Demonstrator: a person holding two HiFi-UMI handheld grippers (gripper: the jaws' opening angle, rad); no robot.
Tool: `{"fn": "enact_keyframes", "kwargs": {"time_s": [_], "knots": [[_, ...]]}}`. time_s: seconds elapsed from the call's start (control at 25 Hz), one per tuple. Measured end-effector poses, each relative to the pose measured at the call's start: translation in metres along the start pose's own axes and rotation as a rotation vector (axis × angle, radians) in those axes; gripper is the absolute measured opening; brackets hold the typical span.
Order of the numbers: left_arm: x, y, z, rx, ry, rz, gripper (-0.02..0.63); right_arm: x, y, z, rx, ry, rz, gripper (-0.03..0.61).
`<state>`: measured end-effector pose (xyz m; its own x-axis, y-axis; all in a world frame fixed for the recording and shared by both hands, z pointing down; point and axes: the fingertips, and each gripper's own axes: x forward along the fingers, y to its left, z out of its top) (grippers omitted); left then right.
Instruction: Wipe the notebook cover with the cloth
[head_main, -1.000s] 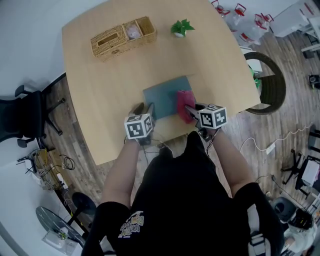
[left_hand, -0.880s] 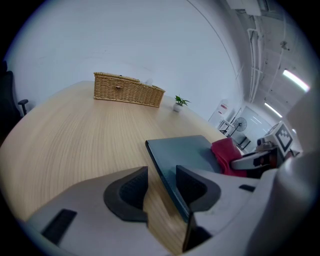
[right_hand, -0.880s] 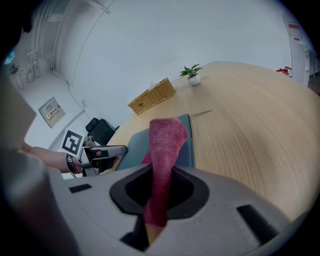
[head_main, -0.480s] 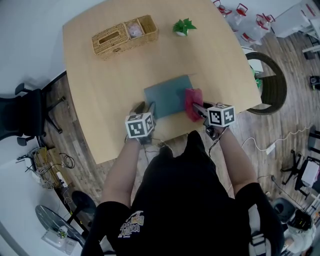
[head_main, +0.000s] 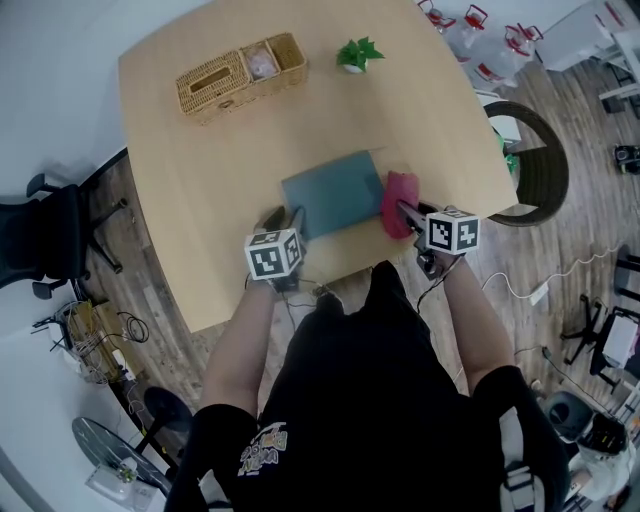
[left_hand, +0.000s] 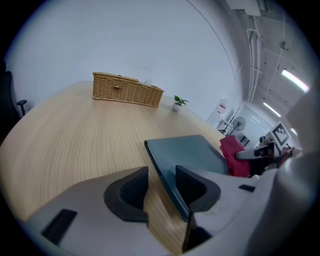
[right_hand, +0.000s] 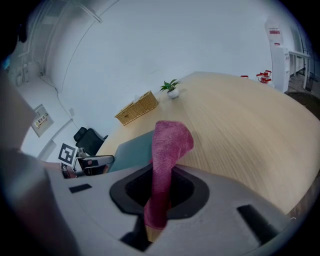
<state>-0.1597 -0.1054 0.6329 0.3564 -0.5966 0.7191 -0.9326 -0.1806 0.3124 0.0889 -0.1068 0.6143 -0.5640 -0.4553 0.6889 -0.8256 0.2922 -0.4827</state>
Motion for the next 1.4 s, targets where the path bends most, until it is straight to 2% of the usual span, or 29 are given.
{"fn": "enact_keyframes", "kwargs": {"time_s": [0.28,0.52,0.68,0.84,1.04,1.4], "knots": [[-0.006,-0.004,-0.001,0.060,-0.048,-0.035,0.161,-0.019,0.011,0.019,0.002,-0.110,-0.004,0.061],[-0.025,0.004,0.006,0.064,-0.112,-0.047,0.160,-0.034,0.037,0.034,-0.039,-0.173,0.009,0.061],[-0.048,0.001,0.018,0.101,-0.169,-0.074,0.151,-0.040,0.057,0.036,-0.072,-0.197,0.009,0.061],[-0.073,-0.005,0.028,0.118,-0.226,-0.101,0.119,-0.045,0.078,0.035,-0.098,-0.222,0.014,0.061],[-0.096,-0.011,0.031,0.109,-0.253,-0.102,0.023,-0.054,0.101,0.032,-0.147,-0.248,0.029,0.061],[-0.119,-0.053,0.031,0.147,-0.290,-0.101,0.012,-0.078,0.109,0.029,-0.236,-0.260,0.089,0.061]]}}
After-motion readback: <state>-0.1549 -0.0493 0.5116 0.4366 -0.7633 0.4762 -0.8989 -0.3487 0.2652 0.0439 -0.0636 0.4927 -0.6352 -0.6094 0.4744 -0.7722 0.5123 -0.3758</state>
